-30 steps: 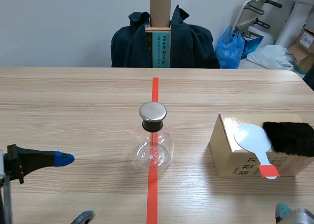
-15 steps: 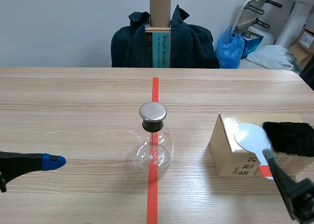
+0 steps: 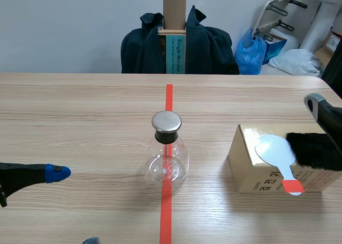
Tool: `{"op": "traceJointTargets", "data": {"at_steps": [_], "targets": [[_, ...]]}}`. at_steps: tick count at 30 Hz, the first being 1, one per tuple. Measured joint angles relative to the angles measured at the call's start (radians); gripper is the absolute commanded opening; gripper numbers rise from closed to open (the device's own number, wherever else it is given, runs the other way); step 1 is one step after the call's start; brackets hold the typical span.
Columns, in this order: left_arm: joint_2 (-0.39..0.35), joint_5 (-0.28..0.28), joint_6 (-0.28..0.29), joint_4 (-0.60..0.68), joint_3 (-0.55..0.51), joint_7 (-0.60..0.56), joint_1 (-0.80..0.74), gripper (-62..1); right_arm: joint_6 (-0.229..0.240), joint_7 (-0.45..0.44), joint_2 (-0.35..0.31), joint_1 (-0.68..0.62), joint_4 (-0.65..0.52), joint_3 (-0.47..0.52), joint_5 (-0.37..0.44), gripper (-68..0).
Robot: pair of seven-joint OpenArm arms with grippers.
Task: Do the electroscope experiment.
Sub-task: 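Return to the home posture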
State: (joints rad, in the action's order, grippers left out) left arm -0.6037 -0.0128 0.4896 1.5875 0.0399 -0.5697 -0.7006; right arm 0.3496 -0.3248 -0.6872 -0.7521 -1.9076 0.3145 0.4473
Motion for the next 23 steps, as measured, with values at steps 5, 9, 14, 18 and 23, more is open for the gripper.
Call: {"op": "traceJointTargets", "data": {"at_steps": [5,9,14,18,23], "targets": [[0.0,0.0,0.0,0.0,0.0,-0.002,0.0,1.4,0.019,0.012,0.0,0.023,0.0,-0.002,0.036,0.4],[0.0,0.0,0.0,0.0,0.0,-0.002,0.0,1.4,0.051,0.013,0.0,0.023,0.0,-0.002,0.035,0.4],[0.0,0.0,0.0,0.0,0.0,-0.002,0.0,1.4,0.048,0.013,0.0,0.023,0.0,-0.002,0.034,0.4],[0.0,0.0,0.0,0.0,0.0,-0.002,0.0,1.4,0.048,0.013,0.0,0.023,0.0,-0.002,0.033,0.4],[0.0,0.0,0.0,0.0,0.0,-0.002,0.0,1.4,0.048,0.013,0.0,0.023,0.0,-0.002,0.033,0.4]]}}
